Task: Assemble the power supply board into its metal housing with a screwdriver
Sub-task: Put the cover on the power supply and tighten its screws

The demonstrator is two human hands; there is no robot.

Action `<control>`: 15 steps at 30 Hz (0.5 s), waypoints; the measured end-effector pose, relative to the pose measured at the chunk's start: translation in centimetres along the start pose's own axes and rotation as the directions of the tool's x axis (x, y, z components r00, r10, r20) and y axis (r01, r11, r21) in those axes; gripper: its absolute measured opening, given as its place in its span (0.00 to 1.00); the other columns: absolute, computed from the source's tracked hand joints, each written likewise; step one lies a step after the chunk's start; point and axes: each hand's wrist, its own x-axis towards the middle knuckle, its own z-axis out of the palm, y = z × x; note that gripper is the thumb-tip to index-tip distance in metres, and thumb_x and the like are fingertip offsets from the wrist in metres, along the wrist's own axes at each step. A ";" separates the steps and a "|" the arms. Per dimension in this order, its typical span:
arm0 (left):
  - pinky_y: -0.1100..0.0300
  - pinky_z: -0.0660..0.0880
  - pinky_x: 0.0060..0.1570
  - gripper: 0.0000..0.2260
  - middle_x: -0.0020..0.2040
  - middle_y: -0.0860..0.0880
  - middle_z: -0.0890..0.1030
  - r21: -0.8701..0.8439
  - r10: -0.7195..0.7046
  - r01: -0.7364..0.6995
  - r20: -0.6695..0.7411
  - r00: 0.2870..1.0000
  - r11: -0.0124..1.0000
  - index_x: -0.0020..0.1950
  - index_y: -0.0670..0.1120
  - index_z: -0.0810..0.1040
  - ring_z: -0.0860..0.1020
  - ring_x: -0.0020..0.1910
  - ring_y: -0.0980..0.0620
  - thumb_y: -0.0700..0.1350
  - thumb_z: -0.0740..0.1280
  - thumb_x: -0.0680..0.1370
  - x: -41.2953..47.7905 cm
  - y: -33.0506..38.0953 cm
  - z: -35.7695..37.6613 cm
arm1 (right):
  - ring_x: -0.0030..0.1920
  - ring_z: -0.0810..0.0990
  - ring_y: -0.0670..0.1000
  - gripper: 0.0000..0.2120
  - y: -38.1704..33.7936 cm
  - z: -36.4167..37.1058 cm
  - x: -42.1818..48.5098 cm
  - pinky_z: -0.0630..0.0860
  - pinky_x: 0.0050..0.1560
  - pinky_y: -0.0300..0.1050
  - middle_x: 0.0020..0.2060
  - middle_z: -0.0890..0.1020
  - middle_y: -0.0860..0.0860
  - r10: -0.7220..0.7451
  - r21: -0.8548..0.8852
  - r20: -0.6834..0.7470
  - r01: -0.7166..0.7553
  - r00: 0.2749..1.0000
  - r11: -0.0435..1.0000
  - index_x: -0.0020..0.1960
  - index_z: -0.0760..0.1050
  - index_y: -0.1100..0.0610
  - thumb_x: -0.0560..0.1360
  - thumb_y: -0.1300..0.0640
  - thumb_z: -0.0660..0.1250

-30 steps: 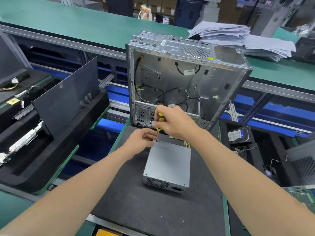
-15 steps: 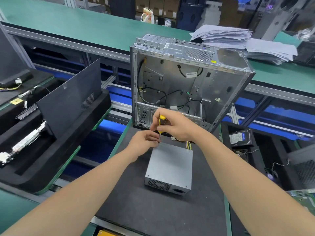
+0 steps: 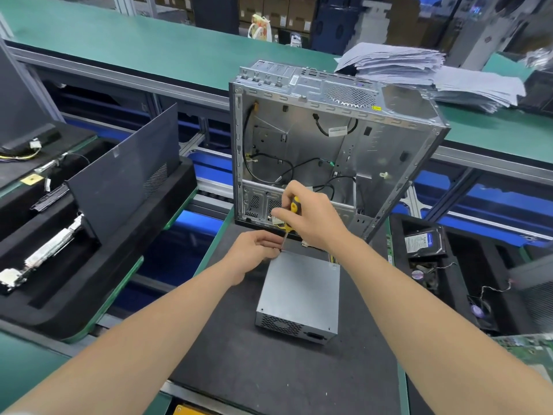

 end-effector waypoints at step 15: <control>0.63 0.80 0.50 0.14 0.46 0.52 0.88 -0.001 -0.063 0.063 -0.020 0.998 0.998 0.53 0.48 0.85 0.85 0.50 0.55 0.31 0.72 0.74 0.3 0.4 0.2 | 0.39 0.76 0.55 0.18 -0.4 1.7 0.1 0.72 0.36 0.47 0.33 0.78 0.49 0.077 -0.075 -0.198 -0.093 0.977 0.993 0.45 0.73 0.56 0.76 0.43 0.75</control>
